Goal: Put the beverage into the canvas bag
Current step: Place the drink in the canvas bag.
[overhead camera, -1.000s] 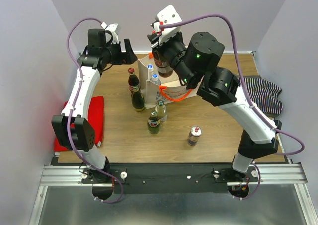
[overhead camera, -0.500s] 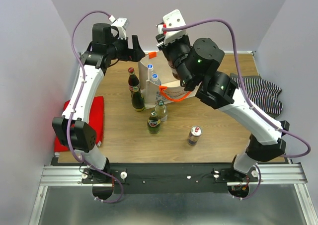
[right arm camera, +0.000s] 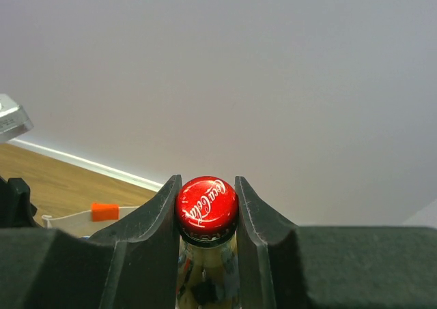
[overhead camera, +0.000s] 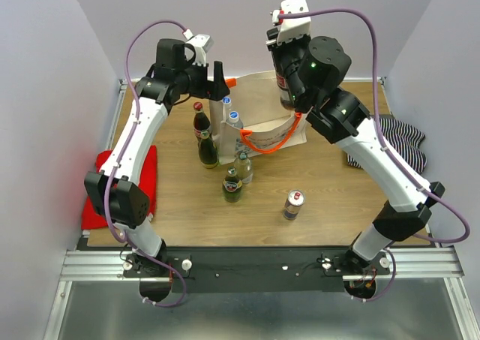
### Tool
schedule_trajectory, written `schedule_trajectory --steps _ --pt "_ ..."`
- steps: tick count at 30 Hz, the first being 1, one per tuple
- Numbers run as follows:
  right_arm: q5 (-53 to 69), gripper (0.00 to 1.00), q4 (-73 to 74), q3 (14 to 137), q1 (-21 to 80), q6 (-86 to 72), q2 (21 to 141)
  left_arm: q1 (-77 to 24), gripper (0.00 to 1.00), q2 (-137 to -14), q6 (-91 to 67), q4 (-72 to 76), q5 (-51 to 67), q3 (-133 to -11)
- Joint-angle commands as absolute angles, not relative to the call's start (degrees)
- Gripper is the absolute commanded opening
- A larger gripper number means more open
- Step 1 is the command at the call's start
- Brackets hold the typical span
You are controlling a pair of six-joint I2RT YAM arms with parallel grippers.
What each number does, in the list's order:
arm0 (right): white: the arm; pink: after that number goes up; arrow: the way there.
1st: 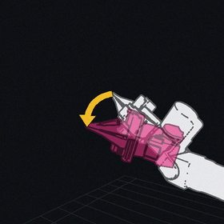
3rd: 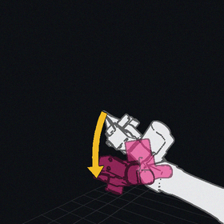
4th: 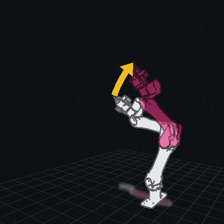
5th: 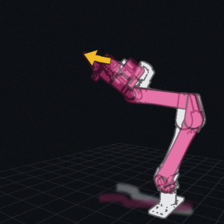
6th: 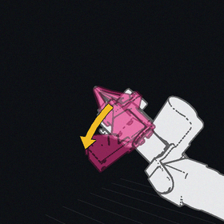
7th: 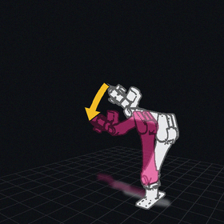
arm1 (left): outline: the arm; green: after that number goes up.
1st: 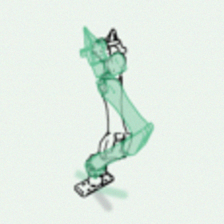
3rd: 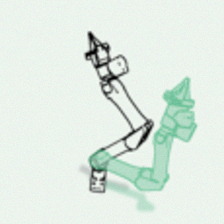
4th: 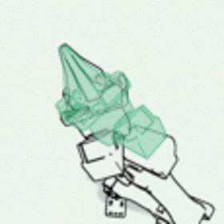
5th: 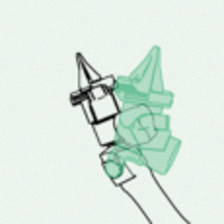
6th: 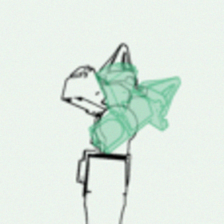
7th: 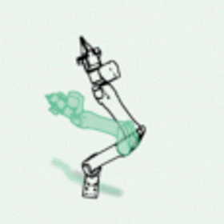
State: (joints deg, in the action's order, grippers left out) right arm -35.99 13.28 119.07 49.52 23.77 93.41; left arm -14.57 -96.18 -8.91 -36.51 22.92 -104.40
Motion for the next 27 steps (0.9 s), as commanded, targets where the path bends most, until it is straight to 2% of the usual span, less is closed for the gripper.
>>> schedule_trajectory --steps 1,8,23,27 --pt "-29.98 0.01 2.99 120.76 48.26 21.98 90.17 -15.55 0.93 -96.94 -7.65 -38.84 20.04 -105.12" --pt "-27.86 0.01 2.11 119.18 45.62 19.25 90.97 -15.73 0.88 -97.56 -7.38 -40.16 16.61 -105.03" --pt "-23.65 0.01 1.41 117.16 41.57 15.03 93.60 -15.73 0.80 -100.28 -7.64 -40.60 17.05 -105.47" --pt "-22.59 0.01 1.41 116.81 41.05 14.33 93.95 -15.73 0.73 -100.72 -7.82 -40.52 16.09 -105.91"
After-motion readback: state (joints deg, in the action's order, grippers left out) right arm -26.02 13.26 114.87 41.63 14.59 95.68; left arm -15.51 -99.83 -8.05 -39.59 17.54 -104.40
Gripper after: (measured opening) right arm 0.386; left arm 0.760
